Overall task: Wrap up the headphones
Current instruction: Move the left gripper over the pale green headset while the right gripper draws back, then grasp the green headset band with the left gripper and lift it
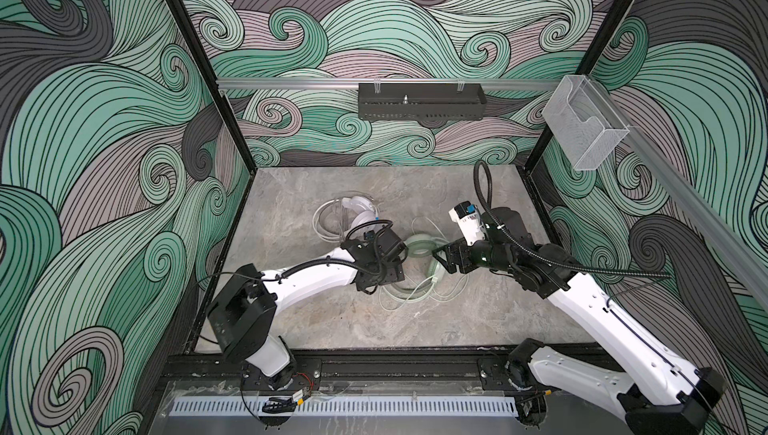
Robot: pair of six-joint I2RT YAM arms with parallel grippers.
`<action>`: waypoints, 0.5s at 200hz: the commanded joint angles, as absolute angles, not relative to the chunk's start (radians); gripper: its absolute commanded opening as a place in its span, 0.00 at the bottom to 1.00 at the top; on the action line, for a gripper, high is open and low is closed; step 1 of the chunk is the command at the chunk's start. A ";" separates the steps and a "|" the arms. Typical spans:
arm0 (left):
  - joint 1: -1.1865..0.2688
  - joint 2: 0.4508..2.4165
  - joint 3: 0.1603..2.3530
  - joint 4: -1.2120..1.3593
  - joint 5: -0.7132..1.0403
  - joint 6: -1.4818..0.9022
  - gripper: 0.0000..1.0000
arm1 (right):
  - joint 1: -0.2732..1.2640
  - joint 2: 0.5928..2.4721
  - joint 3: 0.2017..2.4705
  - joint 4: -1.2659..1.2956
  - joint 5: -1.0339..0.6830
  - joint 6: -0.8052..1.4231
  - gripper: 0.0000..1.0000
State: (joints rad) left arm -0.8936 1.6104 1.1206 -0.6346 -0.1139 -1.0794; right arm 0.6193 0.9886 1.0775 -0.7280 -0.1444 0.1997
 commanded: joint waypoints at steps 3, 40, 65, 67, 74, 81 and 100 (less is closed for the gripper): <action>-0.907 1.699 1.183 -0.722 -0.181 -1.212 0.92 | 0.660 0.922 1.073 -0.782 -0.065 0.139 0.87; -0.918 1.712 1.160 -0.712 -0.210 -1.302 0.87 | 0.772 0.871 1.061 -0.807 0.010 0.078 0.91; -0.917 1.776 1.173 -0.692 -0.183 -1.293 0.79 | 0.834 0.865 1.073 -0.806 0.045 0.058 0.95; -0.916 1.782 1.178 -0.693 -0.182 -1.291 0.78 | 0.836 0.864 1.074 -0.806 0.045 0.058 0.95; -0.917 1.808 1.194 -0.699 -0.179 -1.284 0.74 | 0.841 0.862 1.076 -0.805 0.042 0.063 0.95; -0.918 1.830 1.212 -0.704 -0.172 -1.276 0.72 | 0.842 0.858 1.075 -0.803 0.035 0.066 0.96; -0.917 1.891 1.249 -0.726 -0.147 -1.270 0.66 | 0.837 0.849 1.063 -0.797 0.032 0.070 0.96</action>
State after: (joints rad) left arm -0.9104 1.8206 1.1934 -0.6804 -0.1638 -1.2659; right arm 0.8368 0.8661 1.0695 -0.7906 0.0029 0.0814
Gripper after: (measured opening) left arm 0.699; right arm 0.958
